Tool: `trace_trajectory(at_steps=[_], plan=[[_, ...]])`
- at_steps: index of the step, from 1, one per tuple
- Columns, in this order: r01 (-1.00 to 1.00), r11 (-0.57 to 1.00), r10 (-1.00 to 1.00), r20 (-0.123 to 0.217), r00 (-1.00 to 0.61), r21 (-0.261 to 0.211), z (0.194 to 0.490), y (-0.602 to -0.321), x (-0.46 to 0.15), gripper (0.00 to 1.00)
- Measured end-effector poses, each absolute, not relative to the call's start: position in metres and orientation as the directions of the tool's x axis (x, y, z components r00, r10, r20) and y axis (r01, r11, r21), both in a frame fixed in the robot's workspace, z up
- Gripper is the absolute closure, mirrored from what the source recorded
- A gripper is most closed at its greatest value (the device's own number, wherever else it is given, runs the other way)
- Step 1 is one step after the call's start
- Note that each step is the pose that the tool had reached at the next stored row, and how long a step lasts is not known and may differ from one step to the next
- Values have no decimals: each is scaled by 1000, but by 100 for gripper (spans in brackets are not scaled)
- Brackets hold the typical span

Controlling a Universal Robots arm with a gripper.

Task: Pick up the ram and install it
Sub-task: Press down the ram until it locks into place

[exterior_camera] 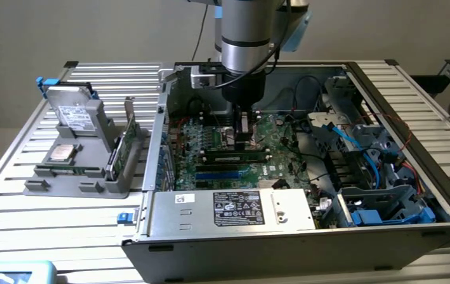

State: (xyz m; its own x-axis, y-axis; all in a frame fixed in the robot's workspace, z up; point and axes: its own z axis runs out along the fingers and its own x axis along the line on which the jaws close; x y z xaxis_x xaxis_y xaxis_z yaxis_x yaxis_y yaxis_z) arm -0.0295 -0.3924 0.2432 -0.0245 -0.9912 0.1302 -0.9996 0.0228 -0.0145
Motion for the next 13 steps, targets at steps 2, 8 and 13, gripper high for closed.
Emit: trace_trajectory(at_steps=[2,8,13], plan=[[-1000,23,-991,130,-25,-14,243,-392,-29,89],[-994,106,-986,130,-107,-14,243,-392,-29,89],[-984,178,-975,130,-179,-14,243,-392,-29,89]])
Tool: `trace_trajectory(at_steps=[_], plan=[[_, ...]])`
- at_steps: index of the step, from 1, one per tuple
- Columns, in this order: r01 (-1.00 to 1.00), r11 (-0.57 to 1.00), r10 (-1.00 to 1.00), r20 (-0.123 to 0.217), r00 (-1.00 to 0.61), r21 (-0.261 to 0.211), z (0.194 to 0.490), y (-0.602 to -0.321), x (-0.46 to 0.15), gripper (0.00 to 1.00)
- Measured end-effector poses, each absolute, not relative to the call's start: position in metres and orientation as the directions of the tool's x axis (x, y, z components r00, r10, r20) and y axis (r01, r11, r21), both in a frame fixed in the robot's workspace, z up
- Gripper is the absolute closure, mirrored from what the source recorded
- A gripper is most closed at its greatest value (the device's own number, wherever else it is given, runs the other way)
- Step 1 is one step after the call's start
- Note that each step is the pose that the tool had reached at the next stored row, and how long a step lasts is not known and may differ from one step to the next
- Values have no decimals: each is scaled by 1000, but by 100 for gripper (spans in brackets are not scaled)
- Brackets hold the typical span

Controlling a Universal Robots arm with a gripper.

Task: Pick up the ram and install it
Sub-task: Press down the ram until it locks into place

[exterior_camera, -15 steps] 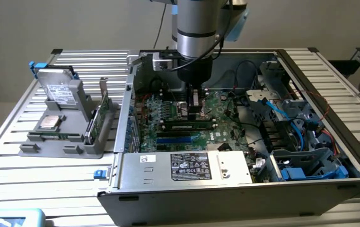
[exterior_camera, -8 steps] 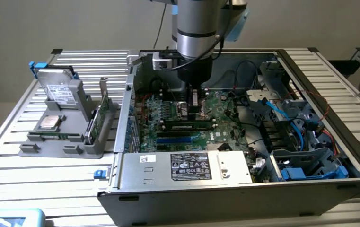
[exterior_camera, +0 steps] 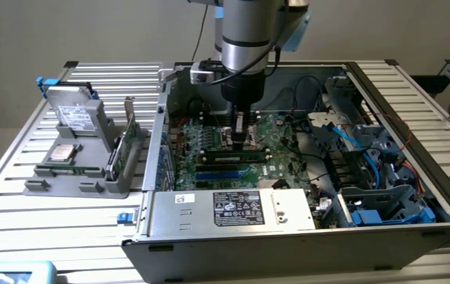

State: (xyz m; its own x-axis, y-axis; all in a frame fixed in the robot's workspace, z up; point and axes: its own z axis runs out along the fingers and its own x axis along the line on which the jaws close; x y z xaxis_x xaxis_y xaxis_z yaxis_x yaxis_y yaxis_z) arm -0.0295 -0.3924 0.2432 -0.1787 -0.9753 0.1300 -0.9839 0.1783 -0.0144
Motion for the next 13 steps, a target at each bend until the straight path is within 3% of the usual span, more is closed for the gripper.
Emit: trace_trajectory(at_steps=[13], plan=[[-933,360,-924,130,-359,-14,243,-392,-29,89]])
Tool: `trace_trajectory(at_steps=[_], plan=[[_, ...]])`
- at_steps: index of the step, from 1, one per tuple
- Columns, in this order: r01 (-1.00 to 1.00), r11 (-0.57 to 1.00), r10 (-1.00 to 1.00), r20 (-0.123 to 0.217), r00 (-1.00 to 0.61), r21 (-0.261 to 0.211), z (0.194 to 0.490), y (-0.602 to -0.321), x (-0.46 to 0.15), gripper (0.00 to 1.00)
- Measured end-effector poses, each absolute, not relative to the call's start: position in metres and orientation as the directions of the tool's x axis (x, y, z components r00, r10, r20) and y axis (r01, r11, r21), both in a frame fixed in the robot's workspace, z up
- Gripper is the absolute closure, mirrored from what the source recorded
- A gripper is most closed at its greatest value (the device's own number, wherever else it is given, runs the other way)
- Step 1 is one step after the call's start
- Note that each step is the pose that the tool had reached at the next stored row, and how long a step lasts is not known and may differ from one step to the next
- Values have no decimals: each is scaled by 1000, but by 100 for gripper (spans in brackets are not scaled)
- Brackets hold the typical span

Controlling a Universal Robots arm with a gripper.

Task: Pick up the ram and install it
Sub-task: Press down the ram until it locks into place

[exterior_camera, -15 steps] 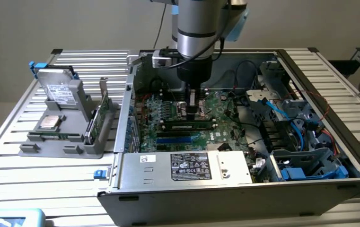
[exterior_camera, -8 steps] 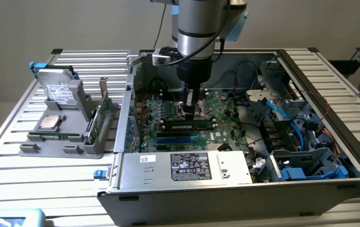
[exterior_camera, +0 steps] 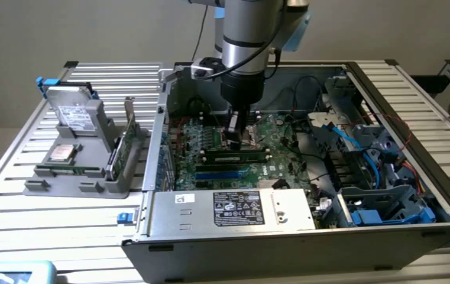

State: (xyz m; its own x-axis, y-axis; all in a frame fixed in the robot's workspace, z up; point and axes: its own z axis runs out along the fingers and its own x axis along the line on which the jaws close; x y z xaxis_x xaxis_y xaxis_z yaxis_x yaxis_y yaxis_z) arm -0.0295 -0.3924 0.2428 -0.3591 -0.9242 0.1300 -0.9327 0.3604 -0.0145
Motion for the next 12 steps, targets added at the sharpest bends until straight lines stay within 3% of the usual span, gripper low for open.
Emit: trace_trajectory(at_steps=[12], plan=[[-859,512,-851,130,-509,-14,242,-392,-29,89]])
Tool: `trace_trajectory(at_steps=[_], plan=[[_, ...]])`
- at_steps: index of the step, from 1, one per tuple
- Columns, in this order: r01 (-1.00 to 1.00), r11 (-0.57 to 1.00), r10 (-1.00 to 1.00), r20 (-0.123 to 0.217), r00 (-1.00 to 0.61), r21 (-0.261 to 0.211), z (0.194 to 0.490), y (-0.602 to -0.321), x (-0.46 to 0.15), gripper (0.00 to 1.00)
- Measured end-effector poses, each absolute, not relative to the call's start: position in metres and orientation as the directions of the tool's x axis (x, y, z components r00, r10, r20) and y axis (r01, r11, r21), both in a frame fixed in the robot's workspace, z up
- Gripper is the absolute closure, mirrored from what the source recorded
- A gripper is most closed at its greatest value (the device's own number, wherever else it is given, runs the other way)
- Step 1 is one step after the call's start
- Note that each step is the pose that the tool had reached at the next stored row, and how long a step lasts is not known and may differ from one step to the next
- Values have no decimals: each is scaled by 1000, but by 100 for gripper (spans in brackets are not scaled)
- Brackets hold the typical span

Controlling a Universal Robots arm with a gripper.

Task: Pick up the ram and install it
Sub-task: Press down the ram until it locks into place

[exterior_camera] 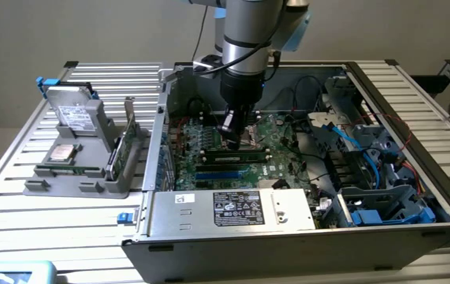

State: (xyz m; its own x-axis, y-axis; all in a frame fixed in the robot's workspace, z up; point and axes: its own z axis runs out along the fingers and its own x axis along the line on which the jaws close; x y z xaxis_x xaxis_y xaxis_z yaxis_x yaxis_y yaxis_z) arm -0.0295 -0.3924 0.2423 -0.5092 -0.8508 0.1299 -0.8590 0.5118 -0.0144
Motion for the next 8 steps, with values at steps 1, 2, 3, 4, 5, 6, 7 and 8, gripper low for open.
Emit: trace_trajectory(at_steps=[1,2,3,4,5,6,7,8], plan=[[-852,524,-843,130,-521,-14,242,-392,-29,89],[-844,536,-836,130,-533,-14,242,-392,-29,89],[-836,548,-828,130,-545,-14,242,-392,-29,89],[-829,560,-821,130,-556,-14,242,-392,-29,89],[-821,571,-813,130,-567,-14,242,-392,-29,89],[-814,581,-806,130,-577,-14,242,-392,-29,89],[-807,591,-799,130,-587,-14,242,-392,-29,89],[-799,601,-791,130,-598,-14,242,-392,-29,89]])
